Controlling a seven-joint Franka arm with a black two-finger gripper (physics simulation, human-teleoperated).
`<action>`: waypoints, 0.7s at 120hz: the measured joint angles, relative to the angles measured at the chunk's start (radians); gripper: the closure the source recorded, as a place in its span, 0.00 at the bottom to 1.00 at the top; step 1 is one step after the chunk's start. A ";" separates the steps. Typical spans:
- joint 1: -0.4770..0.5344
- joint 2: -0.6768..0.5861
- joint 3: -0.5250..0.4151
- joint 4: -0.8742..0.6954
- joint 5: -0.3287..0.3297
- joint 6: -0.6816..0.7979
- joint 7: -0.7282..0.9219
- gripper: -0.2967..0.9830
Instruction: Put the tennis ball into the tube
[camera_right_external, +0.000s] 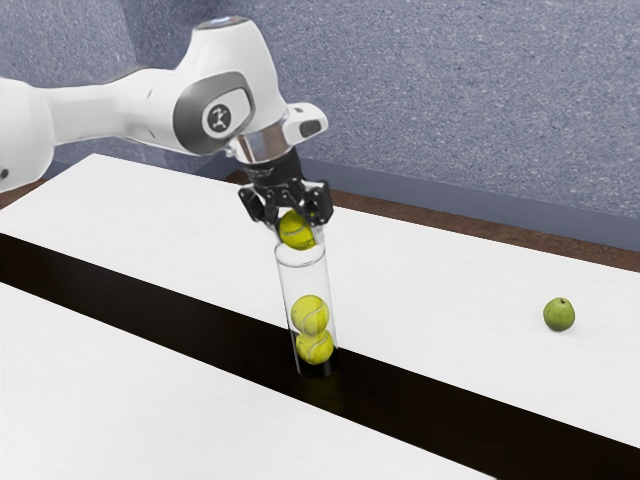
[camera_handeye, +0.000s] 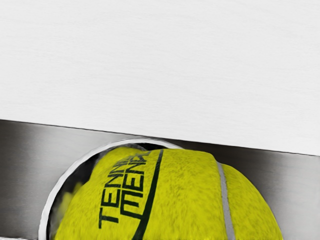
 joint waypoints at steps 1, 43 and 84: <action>0.000 0.000 0.000 0.000 0.000 0.000 -0.002 0.52; 0.014 -0.002 -0.007 -0.009 -0.026 0.014 -0.083 0.31; 0.081 -0.084 0.084 0.072 0.170 -0.107 -0.030 0.25</action>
